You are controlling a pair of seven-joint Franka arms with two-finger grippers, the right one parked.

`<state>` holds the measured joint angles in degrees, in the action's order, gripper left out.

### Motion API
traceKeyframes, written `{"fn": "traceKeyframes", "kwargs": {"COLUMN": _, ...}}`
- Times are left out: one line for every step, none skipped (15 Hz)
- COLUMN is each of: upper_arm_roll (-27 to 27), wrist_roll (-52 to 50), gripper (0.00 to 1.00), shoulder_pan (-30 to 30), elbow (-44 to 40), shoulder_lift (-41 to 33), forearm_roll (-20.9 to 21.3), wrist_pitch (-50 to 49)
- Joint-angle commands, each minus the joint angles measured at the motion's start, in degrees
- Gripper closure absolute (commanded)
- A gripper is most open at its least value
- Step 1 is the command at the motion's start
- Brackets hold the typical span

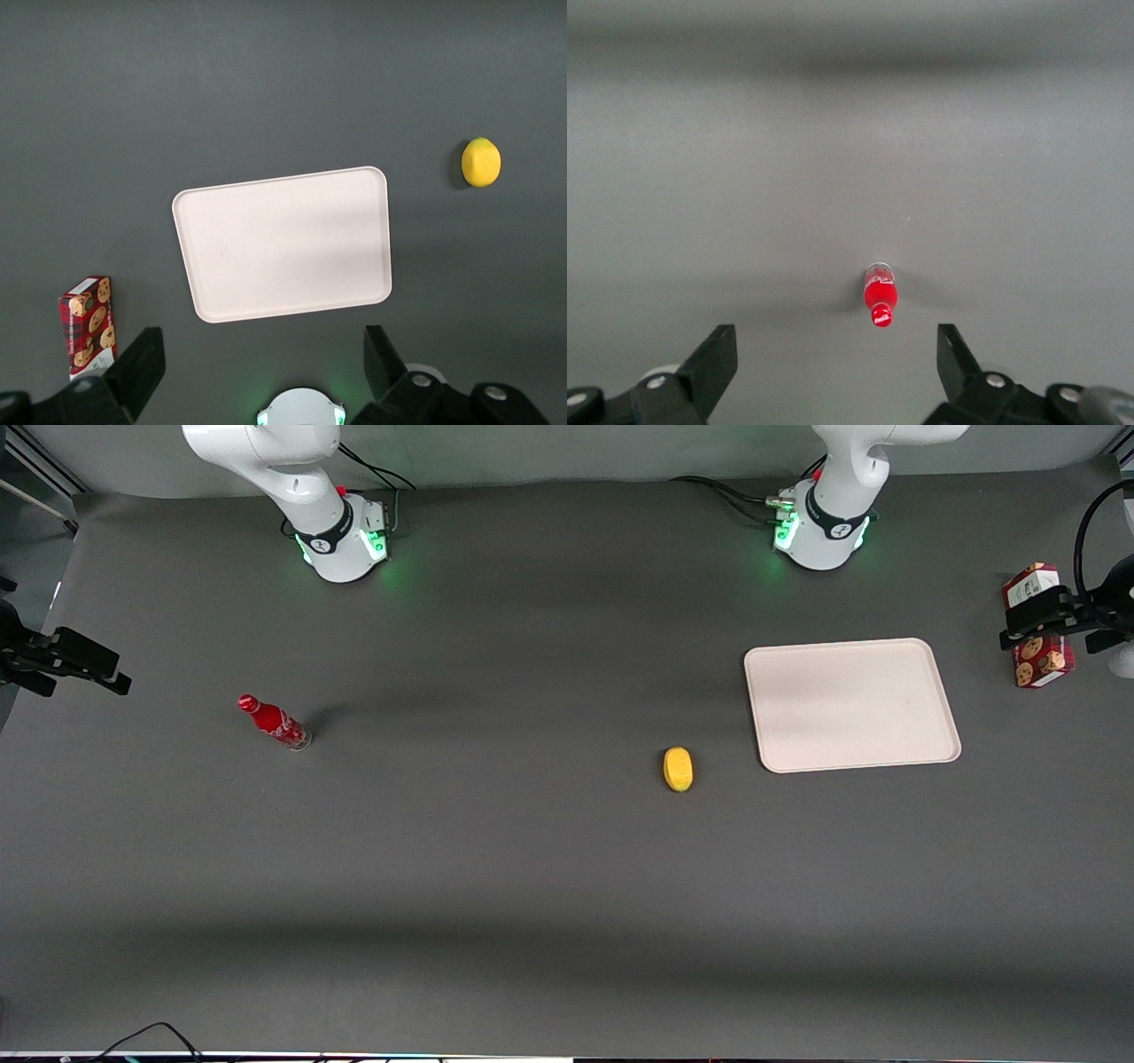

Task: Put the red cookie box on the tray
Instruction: 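Lower the open left gripper around the red tartan cookie box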

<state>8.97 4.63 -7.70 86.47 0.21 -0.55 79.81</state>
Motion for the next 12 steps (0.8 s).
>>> {"fn": "traceKeyframes", "kwargs": {"upper_arm_roll": 0.3, "wrist_roll": 1.3, "gripper": 0.0, "shoulder_pan": -0.5, "elbow": -0.4, "shoulder_lift": -1.0, "forearm_roll": 0.6, "wrist_pitch": -1.7}}
{"fn": "traceKeyframes", "kwargs": {"upper_arm_roll": 0.3, "wrist_roll": 1.4, "gripper": 0.0, "shoulder_pan": -0.5, "elbow": -0.5, "shoulder_lift": -1.0, "forearm_roll": 0.6, "wrist_pitch": -1.9}}
{"fn": "traceKeyframes", "kwargs": {"upper_arm_roll": 0.3, "wrist_roll": 1.3, "gripper": 0.0, "shoulder_pan": -0.5, "elbow": -0.6, "shoulder_lift": -1.0, "forearm_roll": 0.6, "wrist_pitch": -1.9}}
{"fn": "traceKeyframes", "kwargs": {"upper_arm_roll": 0.3, "wrist_roll": 1.3, "gripper": 0.0, "shoulder_pan": -0.5, "elbow": -0.6, "shoulder_lift": -1.0, "forearm_roll": 0.6, "wrist_pitch": -1.7}}
{"fn": "traceKeyframes", "kwargs": {"upper_arm_roll": 0.3, "wrist_roll": 1.2, "gripper": 0.0, "shoulder_pan": -0.5, "elbow": -0.6, "shoulder_lift": -1.0, "forearm_roll": 0.5, "wrist_pitch": -1.8}}
{"fn": "traceKeyframes", "kwargs": {"upper_arm_roll": 0.6, "wrist_roll": 1.3, "gripper": 0.0, "shoulder_pan": -0.4, "elbow": -0.1, "shoulder_lift": -1.1, "forearm_roll": 0.2, "wrist_pitch": -2.0}}
{"fn": "traceKeyframes", "kwargs": {"upper_arm_roll": 1.0, "wrist_roll": 1.3, "gripper": 0.0, "shoulder_pan": -0.3, "elbow": 0.0, "shoulder_lift": -1.3, "forearm_roll": 0.2, "wrist_pitch": -2.7}}
{"fn": "traceKeyframes", "kwargs": {"upper_arm_roll": 2.1, "wrist_roll": 1.5, "gripper": 0.0, "shoulder_pan": -0.4, "elbow": -0.2, "shoulder_lift": -1.2, "forearm_roll": 0.9, "wrist_pitch": -4.2}}
{"fn": "traceKeyframes", "kwargs": {"upper_arm_roll": 3.8, "wrist_roll": 1.6, "gripper": 0.0, "shoulder_pan": -0.5, "elbow": -0.4, "shoulder_lift": -1.2, "forearm_roll": 1.1, "wrist_pitch": -4.6}}
{"fn": "traceKeyframes", "kwargs": {"upper_arm_roll": 6.4, "wrist_roll": 2.7, "gripper": 0.0, "shoulder_pan": -0.5, "elbow": -0.6, "shoulder_lift": -0.9, "forearm_roll": 1.2, "wrist_pitch": -4.4}}
{"fn": "traceKeyframes", "kwargs": {"upper_arm_roll": 9.5, "wrist_roll": 7.1, "gripper": 0.0, "shoulder_pan": -0.6, "elbow": -0.5, "shoulder_lift": -0.6, "forearm_roll": 3.1, "wrist_pitch": -4.4}}
{"fn": "traceKeyframes", "kwargs": {"upper_arm_roll": 12.3, "wrist_roll": 12.7, "gripper": 0.0, "shoulder_pan": -0.6, "elbow": 0.1, "shoulder_lift": -0.1, "forearm_roll": 5.5, "wrist_pitch": -4.0}}
